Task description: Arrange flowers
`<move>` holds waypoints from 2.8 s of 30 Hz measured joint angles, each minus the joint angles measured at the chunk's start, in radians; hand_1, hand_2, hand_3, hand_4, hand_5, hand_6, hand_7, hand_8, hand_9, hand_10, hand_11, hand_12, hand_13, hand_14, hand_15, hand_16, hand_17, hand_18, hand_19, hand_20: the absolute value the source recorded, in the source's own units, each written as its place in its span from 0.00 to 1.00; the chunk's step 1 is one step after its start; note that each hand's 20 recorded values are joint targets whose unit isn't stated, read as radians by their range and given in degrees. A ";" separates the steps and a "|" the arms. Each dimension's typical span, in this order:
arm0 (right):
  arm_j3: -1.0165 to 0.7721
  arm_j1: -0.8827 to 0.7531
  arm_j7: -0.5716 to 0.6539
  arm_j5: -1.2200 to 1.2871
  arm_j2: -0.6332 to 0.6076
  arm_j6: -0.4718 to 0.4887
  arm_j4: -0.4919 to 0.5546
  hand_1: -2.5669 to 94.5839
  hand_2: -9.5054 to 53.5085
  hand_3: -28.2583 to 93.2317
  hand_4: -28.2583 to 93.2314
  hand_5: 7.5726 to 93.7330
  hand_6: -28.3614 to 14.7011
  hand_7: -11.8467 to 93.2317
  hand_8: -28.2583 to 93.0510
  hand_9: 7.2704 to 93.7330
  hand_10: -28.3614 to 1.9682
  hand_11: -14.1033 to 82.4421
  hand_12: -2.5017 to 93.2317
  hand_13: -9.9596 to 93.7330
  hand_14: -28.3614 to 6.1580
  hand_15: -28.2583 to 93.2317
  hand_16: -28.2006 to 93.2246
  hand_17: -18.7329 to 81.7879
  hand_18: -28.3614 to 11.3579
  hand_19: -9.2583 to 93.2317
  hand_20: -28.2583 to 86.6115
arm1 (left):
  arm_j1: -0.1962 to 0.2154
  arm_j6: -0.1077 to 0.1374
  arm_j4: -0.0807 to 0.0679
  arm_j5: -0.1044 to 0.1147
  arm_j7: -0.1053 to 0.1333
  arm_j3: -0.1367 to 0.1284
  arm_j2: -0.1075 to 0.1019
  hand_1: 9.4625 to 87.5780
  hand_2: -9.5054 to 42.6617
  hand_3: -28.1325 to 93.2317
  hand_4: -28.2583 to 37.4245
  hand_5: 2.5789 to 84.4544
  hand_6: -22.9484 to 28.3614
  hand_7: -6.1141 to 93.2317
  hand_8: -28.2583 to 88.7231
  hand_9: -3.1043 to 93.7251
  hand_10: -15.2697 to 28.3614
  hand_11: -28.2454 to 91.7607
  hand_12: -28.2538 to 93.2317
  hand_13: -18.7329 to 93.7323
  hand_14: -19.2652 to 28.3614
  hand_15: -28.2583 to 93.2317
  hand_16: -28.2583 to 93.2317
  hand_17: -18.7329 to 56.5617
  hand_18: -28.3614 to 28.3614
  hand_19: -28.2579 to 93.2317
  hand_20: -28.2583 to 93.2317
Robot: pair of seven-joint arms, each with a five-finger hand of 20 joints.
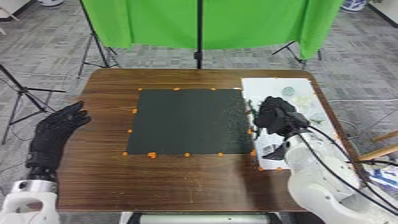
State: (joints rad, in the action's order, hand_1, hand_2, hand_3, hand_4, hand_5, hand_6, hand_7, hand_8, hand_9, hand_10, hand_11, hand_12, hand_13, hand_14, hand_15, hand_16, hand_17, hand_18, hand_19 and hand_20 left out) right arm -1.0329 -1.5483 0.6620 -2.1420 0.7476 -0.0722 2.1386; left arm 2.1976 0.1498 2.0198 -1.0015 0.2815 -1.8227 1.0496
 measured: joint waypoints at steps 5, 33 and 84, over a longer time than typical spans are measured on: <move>0.164 0.181 -0.022 0.018 0.083 -0.005 -0.068 0.52 0.00 0.75 0.32 0.94 0.57 0.38 0.42 0.99 0.59 0.67 0.40 0.99 0.72 0.88 0.63 0.90 0.24 1.00 0.91 | 0.003 0.039 -0.037 0.063 0.033 -0.017 -0.035 0.16 0.54 0.78 0.00 0.56 0.53 0.17 0.18 0.52 0.67 0.38 0.32 0.52 0.79 0.41 0.24 0.41 0.74 0.33 0.40; 0.613 0.580 -0.064 0.182 0.488 -0.162 -0.404 0.55 0.00 0.73 0.27 0.95 0.56 0.35 0.40 1.00 0.60 0.65 0.39 0.99 0.72 0.87 0.63 0.90 0.25 1.00 0.91 | -0.008 0.056 -0.097 0.091 0.043 0.056 -0.066 0.17 0.48 0.79 0.00 0.55 0.53 0.17 0.18 0.52 0.67 0.38 0.32 0.52 0.79 0.42 0.24 0.41 0.74 0.33 0.41; 0.599 0.509 -0.059 0.192 0.559 -0.128 -0.535 0.49 0.00 0.72 0.20 0.92 0.56 0.27 0.34 1.00 0.57 0.59 0.35 1.00 0.78 0.82 0.58 0.90 0.31 1.00 0.82 | -0.034 0.023 -0.101 0.058 0.007 0.095 -0.066 0.17 0.25 0.80 0.05 0.54 0.54 0.16 0.19 0.50 0.67 0.38 0.32 0.51 0.80 0.41 0.24 0.40 0.75 0.33 0.40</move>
State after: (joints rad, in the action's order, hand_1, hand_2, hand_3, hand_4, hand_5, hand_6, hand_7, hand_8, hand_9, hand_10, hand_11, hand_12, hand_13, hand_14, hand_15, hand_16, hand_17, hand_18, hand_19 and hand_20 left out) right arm -0.4335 -1.0390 0.6030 -1.9504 1.3062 -0.2002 1.6031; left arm 2.1638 0.1729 1.9193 -0.9432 0.2889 -1.7279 0.9835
